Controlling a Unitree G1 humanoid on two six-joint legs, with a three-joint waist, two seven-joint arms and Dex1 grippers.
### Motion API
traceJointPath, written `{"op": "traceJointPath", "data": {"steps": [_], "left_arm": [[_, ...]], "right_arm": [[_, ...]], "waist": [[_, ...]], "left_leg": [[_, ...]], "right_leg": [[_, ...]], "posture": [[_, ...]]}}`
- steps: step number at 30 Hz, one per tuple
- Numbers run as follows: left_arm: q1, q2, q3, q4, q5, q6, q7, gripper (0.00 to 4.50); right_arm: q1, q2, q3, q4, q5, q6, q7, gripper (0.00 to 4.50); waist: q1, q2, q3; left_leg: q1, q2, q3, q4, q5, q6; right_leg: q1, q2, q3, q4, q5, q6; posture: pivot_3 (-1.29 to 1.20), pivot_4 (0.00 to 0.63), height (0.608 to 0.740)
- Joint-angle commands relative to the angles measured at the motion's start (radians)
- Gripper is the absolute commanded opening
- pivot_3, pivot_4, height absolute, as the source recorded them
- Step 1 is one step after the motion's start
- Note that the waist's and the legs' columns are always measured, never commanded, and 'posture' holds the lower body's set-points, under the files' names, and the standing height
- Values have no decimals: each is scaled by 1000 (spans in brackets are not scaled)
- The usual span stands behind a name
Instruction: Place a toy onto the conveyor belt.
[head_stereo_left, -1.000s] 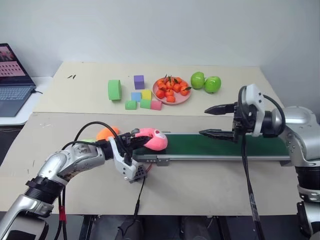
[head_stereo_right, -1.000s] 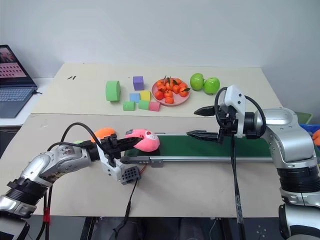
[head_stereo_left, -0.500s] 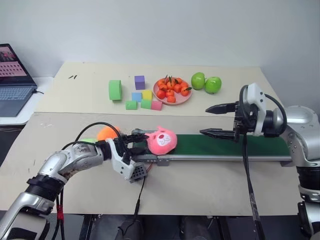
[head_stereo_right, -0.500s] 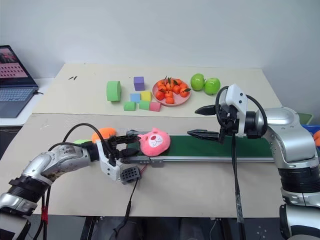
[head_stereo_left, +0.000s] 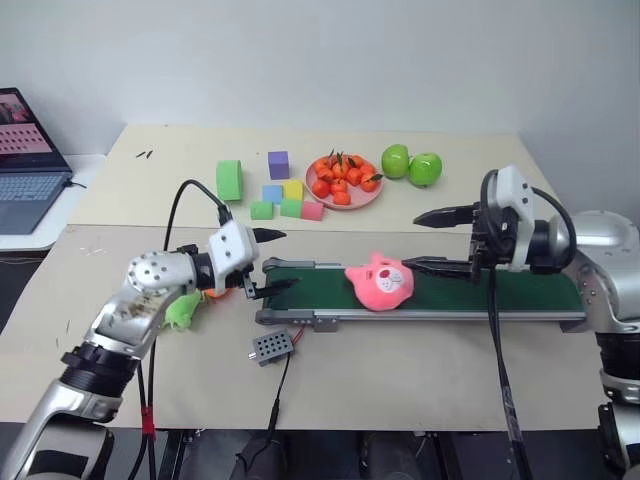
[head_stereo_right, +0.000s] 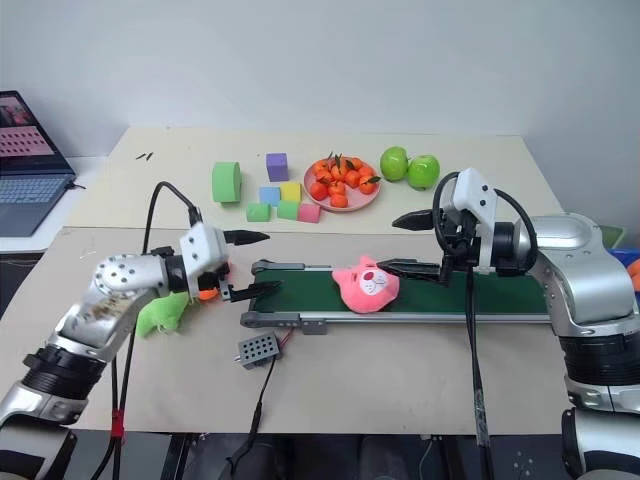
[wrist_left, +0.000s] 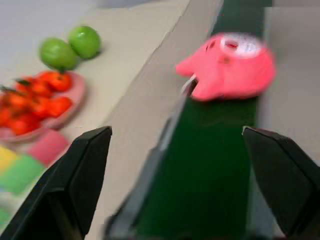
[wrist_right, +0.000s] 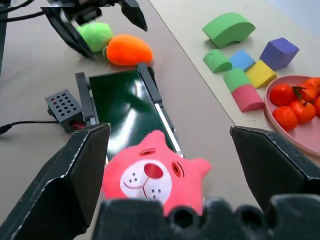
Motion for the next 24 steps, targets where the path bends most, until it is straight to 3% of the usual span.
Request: {"op": "traceJointPath", "data": {"steps": [1,6,10,24], "left_arm": [[-71,32,108,-79,-180,239,-35,4459],[-121,89,181,-96,-270,386,-107,4459],[-130,122,175,-74,-217,371,-165,4459],[-174,29,197,-47,-135,346,-122,4459]], "right_arm": [[-25,-35,-41,-4,4,-11,16,4500],[-23,-81,-63,-16,28,17,39,4500],[-4,-90,-93,-39,48,36,26,4500],[74,-94,-184,-116,115,83,-25,4500]], "waist": [[0,0,0],[-4,0,0],[-4,0,0],[4,0,0]], "left_leg": [[0,0,0,0,0,0],[0,0,0,0,0,0],[0,0,0,0,0,0],[0,0,1,0,0,0]], "right_leg": [[0,0,0,0,0,0],[0,0,0,-1,0,0],[1,0,0,-1,0,0],[1,0,0,-2,0,0]], "posture": [[0,150,738],[0,150,738],[0,150,738],[0,150,738]]}}
